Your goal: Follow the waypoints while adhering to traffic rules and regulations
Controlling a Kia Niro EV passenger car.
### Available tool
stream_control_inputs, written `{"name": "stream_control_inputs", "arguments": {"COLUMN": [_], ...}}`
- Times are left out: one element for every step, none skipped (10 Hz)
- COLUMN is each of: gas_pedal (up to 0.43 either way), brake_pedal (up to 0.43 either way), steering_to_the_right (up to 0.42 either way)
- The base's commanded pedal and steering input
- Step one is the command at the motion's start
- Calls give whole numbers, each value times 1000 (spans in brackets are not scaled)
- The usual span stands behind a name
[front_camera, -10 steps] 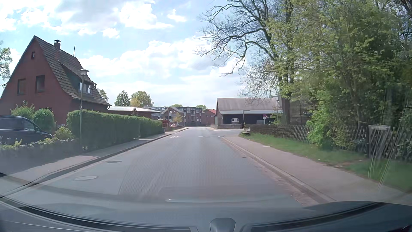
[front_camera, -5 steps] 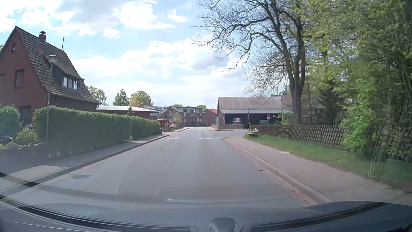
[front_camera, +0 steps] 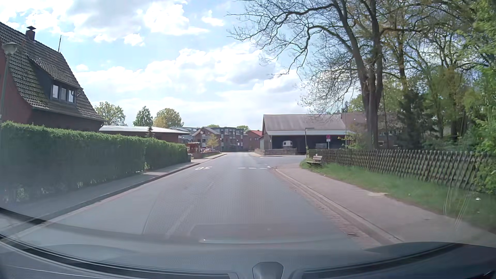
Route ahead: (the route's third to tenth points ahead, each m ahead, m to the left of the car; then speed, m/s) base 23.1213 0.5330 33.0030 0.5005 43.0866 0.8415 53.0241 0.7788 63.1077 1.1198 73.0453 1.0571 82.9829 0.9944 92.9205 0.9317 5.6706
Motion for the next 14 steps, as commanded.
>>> {"name": "stream_control_inputs", "arguments": {"gas_pedal": [0,0,0,0,0,0,0,0,0,0,0,0,0,0], "brake_pedal": [140,128,122,79,49,49,43,24,12,12,0,0,0,0], "steering_to_the_right": [-5,-5,-4,-4,-3,-2,-3,-3,-2,-2,-1,-1,-1,-1]}}
